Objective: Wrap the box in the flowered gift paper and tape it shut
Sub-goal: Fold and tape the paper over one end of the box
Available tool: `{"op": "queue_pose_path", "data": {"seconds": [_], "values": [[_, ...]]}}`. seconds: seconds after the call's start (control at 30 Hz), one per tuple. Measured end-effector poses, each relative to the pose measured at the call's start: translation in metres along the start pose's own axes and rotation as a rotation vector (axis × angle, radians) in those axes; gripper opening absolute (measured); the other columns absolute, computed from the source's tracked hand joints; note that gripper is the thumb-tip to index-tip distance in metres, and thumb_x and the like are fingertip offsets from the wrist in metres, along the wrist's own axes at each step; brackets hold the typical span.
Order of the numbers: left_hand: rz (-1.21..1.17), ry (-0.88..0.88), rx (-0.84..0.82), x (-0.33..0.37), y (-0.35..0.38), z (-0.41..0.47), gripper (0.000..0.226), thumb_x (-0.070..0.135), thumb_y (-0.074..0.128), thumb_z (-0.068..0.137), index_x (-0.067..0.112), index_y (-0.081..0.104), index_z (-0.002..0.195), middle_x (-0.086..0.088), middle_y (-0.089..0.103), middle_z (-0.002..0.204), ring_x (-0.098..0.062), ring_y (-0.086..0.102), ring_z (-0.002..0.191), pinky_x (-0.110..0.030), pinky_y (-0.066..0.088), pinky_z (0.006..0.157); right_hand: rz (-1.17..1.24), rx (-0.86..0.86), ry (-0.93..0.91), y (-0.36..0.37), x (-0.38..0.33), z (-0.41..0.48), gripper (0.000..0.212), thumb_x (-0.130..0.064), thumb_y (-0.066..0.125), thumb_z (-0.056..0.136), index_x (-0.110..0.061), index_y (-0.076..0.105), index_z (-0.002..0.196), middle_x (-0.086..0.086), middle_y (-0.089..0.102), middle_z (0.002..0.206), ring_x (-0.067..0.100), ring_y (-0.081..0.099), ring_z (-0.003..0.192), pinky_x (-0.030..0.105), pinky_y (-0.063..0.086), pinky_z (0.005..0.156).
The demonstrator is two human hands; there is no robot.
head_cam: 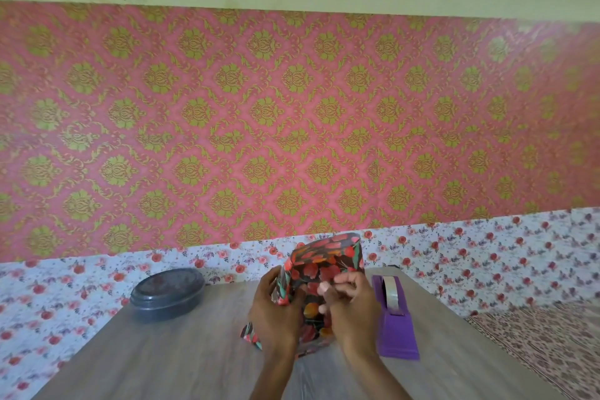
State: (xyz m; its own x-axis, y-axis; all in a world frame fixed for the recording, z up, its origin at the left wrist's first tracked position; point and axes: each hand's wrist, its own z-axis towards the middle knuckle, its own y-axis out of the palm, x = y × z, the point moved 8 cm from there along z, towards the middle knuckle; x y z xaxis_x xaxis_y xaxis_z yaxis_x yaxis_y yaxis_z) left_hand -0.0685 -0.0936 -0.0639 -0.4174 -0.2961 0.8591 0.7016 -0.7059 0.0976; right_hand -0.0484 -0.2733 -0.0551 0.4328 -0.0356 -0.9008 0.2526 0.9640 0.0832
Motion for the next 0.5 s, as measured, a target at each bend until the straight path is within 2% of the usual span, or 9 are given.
{"op": "queue_pose_path", "data": {"seconds": [0.13,0.2,0.27,0.37,0.43,0.5], "values": [[-0.008,-0.016,-0.014,-0.002,0.001,-0.001,0.045,0.013,0.085,0.067,0.032,0.065,0.103,0.009,0.070,0.091,-0.008,0.066,0.085,-0.029,0.053,0.076,-0.081,0.099,0.065,0.007,0.007,0.015,0.021,-0.012,0.066,0.091,-0.018,0.047,0.085,0.001,0.068,0.077,0.016,0.065,0.043,0.029,0.050,0.047],[-0.012,-0.021,-0.015,-0.003,0.002,-0.002,0.047,0.015,0.085,0.067,0.030,0.066,0.106,0.009,0.071,0.093,-0.007,0.066,0.086,-0.023,0.050,0.072,-0.153,0.154,0.060,0.008,0.010,0.018,0.024,-0.011,0.064,0.092,-0.019,0.045,0.079,0.001,0.065,0.071,0.014,0.063,0.041,0.032,0.051,0.045],[-0.007,-0.024,-0.012,-0.002,0.002,-0.003,0.047,0.014,0.085,0.067,0.029,0.066,0.107,0.010,0.070,0.093,-0.005,0.066,0.085,-0.016,0.046,0.068,-0.200,0.190,0.064,0.010,0.012,0.020,0.028,-0.012,0.066,0.090,-0.022,0.045,0.075,0.001,0.063,0.068,0.017,0.065,0.046,0.037,0.055,0.048],[-0.008,-0.034,-0.004,-0.004,0.001,-0.003,0.047,0.013,0.085,0.067,0.032,0.065,0.105,0.012,0.069,0.091,0.000,0.064,0.084,-0.022,0.052,0.073,-0.199,0.201,0.094,0.015,0.018,0.023,0.033,-0.012,0.067,0.087,-0.026,0.043,0.069,0.000,0.062,0.068,0.026,0.066,0.060,0.046,0.057,0.056],[-0.014,-0.047,0.005,-0.007,0.000,-0.002,0.048,0.013,0.085,0.067,0.034,0.064,0.105,0.014,0.067,0.091,0.002,0.063,0.085,-0.027,0.053,0.078,-0.205,0.214,0.119,0.015,0.017,0.025,0.031,-0.011,0.065,0.087,-0.024,0.044,0.069,0.001,0.061,0.069,0.028,0.065,0.064,0.045,0.056,0.059],[-0.019,-0.052,0.015,-0.009,0.000,-0.001,0.047,0.013,0.084,0.068,0.034,0.064,0.105,0.014,0.067,0.091,0.002,0.062,0.085,-0.030,0.053,0.080,-0.209,0.217,0.144,0.013,0.012,0.025,0.025,-0.009,0.063,0.087,-0.019,0.047,0.071,0.004,0.062,0.073,0.027,0.063,0.071,0.037,0.051,0.063]]}}
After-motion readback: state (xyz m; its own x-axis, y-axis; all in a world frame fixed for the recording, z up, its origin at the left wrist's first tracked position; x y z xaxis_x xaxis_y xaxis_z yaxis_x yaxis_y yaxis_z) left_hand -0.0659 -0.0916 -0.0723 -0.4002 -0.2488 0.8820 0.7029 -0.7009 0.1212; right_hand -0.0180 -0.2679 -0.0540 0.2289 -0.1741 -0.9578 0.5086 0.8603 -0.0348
